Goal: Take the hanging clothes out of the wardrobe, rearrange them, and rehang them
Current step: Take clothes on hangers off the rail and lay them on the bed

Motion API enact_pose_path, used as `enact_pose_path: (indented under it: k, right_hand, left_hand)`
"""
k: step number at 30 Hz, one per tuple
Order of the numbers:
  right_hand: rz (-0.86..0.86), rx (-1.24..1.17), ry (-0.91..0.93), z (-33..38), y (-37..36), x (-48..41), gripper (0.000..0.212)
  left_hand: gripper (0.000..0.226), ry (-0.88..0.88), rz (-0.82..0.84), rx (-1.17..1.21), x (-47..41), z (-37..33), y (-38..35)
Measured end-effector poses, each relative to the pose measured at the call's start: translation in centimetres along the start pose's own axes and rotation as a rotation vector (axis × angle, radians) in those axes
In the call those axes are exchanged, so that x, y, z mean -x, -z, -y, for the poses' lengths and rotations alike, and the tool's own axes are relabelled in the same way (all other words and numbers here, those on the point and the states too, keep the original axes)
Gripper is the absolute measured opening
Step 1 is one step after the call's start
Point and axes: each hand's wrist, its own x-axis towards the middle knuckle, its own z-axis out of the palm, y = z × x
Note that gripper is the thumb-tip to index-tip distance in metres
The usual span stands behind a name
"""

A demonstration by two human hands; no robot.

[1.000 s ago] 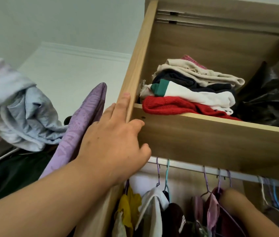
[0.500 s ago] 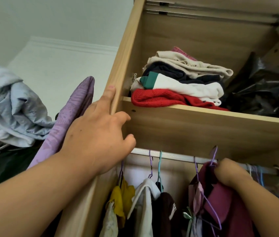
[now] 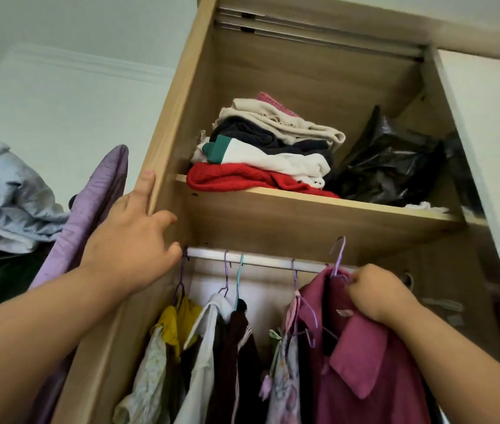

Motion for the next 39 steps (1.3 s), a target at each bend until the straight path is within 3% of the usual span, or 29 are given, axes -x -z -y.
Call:
enact_pose_path:
  k: [4, 7, 15, 20, 23, 27, 34, 39]
  right_hand:
    - [-0.017, 0.050, 0.058, -1.5, 2.4, 4.1, 0.034]
    - [-0.046, 0.121, 0.097, -3.2, 4.3, 7.7, 0.027]
    - [-0.100, 0.311, 0.100, -6.7, 9.3, 18.8, 0.025]
    - [-0.133, 0.501, 0.141, -8.2, 12.3, 26.7, 0.019]
    - [-0.101, 0.544, 0.049, -8.7, 13.8, 31.3, 0.023]
    - [-0.040, 0.624, -0.096, -8.9, 14.2, 37.9, 0.019]
    - [0.025, 0.596, -0.417, -6.2, 12.1, 48.2, 0.015]
    - [-0.022, 0.568, -0.697, -2.2, 9.5, 54.8, 0.026]
  left_hand:
    - [0.042, -0.011, 0.025, -0.121, 2.1, -0.9, -0.2]
    - [0.048, -0.052, 0.132, -0.113, 4.8, -3.4, -0.5]
    - [0.078, -0.370, 0.634, 0.350, 13.8, -16.6, -2.4]
    - [0.074, -0.387, 0.611, 0.626, 17.3, -23.9, -3.4]
    - [0.061, -0.420, 0.580, 0.840, 19.2, -27.1, -3.7]
    - [0.019, -0.494, 0.646, 1.126, 22.2, -30.8, -3.4]
    - [0.025, -0.853, 0.975, 1.428, 30.2, -34.8, -4.5]
    - [0.016, -1.214, 0.968, 1.420, 35.6, -37.3, -3.5]
